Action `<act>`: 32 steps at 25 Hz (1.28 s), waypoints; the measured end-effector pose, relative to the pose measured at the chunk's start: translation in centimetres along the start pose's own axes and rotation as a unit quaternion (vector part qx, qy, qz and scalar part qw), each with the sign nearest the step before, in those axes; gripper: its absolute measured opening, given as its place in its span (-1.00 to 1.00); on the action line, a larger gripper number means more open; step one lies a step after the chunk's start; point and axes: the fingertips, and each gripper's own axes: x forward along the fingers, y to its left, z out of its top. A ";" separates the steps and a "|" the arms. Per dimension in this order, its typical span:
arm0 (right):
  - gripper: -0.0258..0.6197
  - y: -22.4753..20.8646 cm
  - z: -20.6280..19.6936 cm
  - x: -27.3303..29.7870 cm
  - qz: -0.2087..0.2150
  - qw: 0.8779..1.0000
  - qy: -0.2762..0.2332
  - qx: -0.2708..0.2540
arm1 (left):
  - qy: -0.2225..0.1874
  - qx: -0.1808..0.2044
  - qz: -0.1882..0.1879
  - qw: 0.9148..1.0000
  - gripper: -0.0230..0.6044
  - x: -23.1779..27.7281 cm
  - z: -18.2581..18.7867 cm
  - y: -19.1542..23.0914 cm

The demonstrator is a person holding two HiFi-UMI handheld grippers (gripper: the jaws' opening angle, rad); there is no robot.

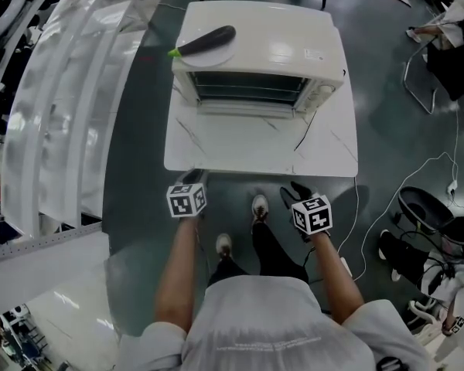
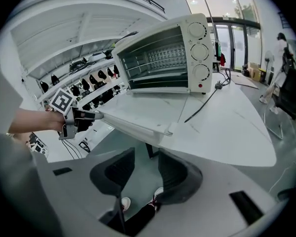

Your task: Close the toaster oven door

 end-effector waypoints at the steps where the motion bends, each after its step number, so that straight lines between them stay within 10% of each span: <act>1: -0.48 0.0 0.1 -0.3 0.001 1.000 -0.002 -0.005 | 0.000 -0.001 0.004 1.000 -0.68 -0.1 0.0 0.1; 32: -0.48 1.0 13.7 -12.3 -0.070 0.977 -0.196 -0.047 | -0.201 0.056 -0.009 0.978 -0.69 -7.3 19.6 -4.5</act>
